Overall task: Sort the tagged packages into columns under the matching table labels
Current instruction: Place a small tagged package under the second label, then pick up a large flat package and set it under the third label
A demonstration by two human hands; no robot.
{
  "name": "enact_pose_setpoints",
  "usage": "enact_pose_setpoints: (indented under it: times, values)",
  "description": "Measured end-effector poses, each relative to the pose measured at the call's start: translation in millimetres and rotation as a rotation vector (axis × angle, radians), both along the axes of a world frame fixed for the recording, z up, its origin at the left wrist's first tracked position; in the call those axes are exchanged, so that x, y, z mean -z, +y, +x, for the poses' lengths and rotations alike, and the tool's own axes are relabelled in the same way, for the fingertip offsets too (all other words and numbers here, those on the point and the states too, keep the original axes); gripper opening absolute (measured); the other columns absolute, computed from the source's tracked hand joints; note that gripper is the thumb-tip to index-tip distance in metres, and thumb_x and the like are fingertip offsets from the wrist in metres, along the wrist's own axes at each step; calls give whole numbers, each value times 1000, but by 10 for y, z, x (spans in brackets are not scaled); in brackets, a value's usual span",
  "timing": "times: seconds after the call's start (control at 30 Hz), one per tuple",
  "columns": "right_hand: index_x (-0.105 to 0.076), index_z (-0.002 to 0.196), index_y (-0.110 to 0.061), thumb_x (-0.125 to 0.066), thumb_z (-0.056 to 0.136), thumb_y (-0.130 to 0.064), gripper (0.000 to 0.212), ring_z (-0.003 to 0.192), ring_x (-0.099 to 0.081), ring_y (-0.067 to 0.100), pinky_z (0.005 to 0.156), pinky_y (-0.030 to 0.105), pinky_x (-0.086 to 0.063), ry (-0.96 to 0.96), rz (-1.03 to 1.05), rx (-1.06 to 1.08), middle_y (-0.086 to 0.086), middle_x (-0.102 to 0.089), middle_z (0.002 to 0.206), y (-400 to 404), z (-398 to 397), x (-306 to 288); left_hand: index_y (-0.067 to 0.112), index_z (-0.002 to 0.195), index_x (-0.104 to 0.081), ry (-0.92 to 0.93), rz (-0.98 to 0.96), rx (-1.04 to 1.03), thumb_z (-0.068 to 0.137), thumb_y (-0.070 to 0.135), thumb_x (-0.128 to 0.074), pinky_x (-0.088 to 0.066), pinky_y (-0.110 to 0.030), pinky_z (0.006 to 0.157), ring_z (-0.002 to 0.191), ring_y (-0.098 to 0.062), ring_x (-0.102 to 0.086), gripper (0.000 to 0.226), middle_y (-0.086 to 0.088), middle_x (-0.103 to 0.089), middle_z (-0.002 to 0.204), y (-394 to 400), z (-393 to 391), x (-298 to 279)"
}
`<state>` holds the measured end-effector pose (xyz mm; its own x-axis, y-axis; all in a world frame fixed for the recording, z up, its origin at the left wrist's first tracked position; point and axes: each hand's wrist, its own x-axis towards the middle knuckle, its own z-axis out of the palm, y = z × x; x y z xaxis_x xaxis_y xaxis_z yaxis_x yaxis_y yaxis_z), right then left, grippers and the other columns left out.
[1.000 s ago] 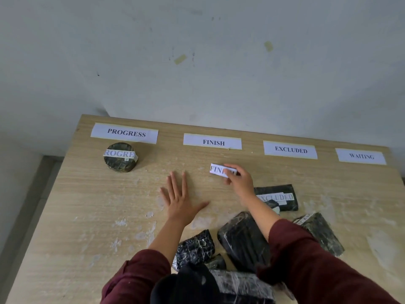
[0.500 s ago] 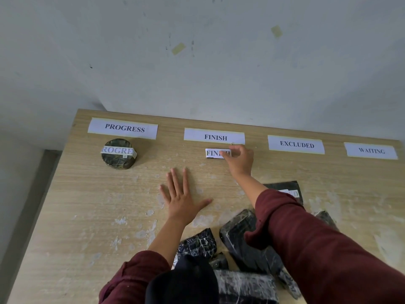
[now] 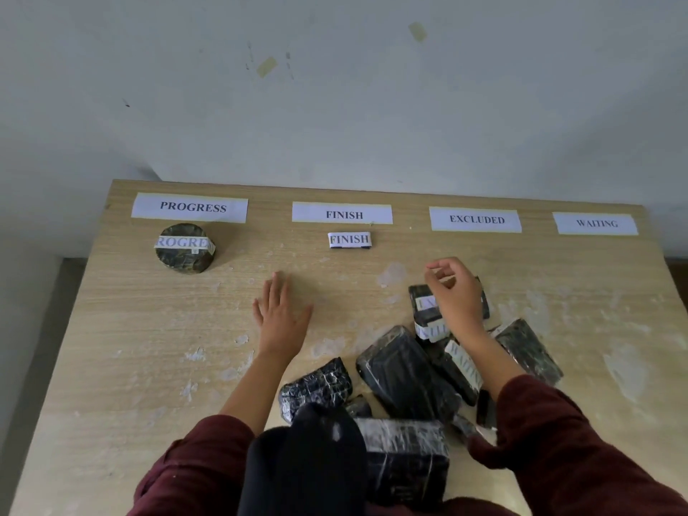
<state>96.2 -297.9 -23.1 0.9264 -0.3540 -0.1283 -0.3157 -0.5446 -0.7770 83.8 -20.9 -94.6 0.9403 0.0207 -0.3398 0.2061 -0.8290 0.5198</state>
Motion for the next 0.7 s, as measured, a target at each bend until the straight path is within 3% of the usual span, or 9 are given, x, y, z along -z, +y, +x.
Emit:
enact_pose_setpoints:
  times: [0.1,0.17,0.23,0.33,0.4,0.47,0.57,0.63,0.7]
  values:
    - [-64,89,-20,-65,91,-21,2,65,-54,10,61,25,-45,85,-62,-142,-3,-60,75,-77,-357,-85,13,150,-19,-34,-57,-46,98,41,-39,3,-43,120,148,-22,7,63,-6,-5,161,-46,-162,-75]
    - [-63,93,-22,-66,89,-30,9,72,-55,9,67,26,-43,156,-104,-290,-5,-60,82,5,-606,-99,13,147,-28,-66,-87,-45,98,38,-41,-1,-44,119,149,-23,3,56,-7,-11,161,-92,-288,-116]
    - [-58,114,-24,-66,81,-51,43,95,-53,10,80,25,-42,252,-236,-439,-6,-56,106,167,-852,-63,13,143,-35,-83,-118,-63,98,36,-43,-5,-45,119,149,-24,-1,51,-9,-16,159,-135,-399,-155]
    - [-38,141,-30,-52,63,-84,96,127,-40,24,100,40,-37,362,-620,-558,4,-43,137,373,-1102,122,14,140,-38,-82,-147,-83,97,34,-45,-5,-44,119,148,-26,-3,48,-12,-19,158,-176,-536,-237]
    - [-34,144,-32,-47,59,-88,103,133,-36,33,102,47,-32,362,-749,-575,11,-39,146,448,-1151,217,14,140,-39,-83,-149,-80,97,34,-45,-5,-44,119,148,-26,-3,47,-12,-19,158,-184,-612,-304]
    - [-33,144,-34,-52,63,-84,97,133,-34,35,104,49,-30,380,-761,-566,13,-38,147,472,-1111,202,15,139,-40,-92,-145,-89,97,33,-45,-6,-44,119,148,-27,-5,46,-12,-21,157,-181,-669,-374]
    - [-32,140,-40,-60,65,-78,89,131,-34,32,106,48,-30,372,-609,-521,6,-38,146,428,-1052,86,15,137,-44,-110,-176,-120,97,32,-46,-12,-45,119,147,-28,-10,43,-12,-26,155,-189,-735,-510]
    - [-35,136,-46,-67,64,-74,84,128,-39,23,105,44,-34,277,-323,-434,-5,-43,141,367,-1009,-101,16,134,-47,-137,-216,-140,97,31,-46,-19,-44,116,144,-27,-18,40,-10,-33,152,-205,-764,-601]
    - [-41,133,-44,-78,65,-59,79,118,-48,12,97,31,-39,196,75,-333,-12,-51,128,279,-949,-303,16,131,-51,-147,-339,-167,97,30,-47,-30,-37,108,137,-25,-33,36,-7,-45,143,-248,-785,-704]
